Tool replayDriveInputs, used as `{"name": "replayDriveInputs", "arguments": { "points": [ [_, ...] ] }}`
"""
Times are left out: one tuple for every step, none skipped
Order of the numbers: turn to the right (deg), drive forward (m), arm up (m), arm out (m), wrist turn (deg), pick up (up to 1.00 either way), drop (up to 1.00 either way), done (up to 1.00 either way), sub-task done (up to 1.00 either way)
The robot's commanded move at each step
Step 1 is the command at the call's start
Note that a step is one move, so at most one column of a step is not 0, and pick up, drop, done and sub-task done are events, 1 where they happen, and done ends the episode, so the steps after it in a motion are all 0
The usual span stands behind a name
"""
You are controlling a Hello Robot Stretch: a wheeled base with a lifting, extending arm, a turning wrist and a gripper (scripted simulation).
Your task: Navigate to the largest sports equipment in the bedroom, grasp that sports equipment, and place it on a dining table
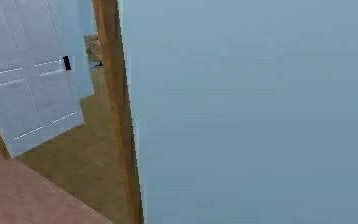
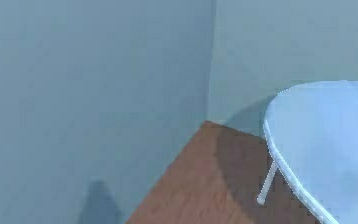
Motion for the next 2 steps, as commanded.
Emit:
{"name": "replayDriveInputs", "arguments": {
  "points": [
    [-45.0, 0.00, 0.00, 0.00, 0.0, 0.00, 0.00, 0.00, 0.00],
    [-45.0, 0.00, 0.00, 0.00, 0.0, 0.00, 0.00, 0.00, 0.00]
  ]
}}
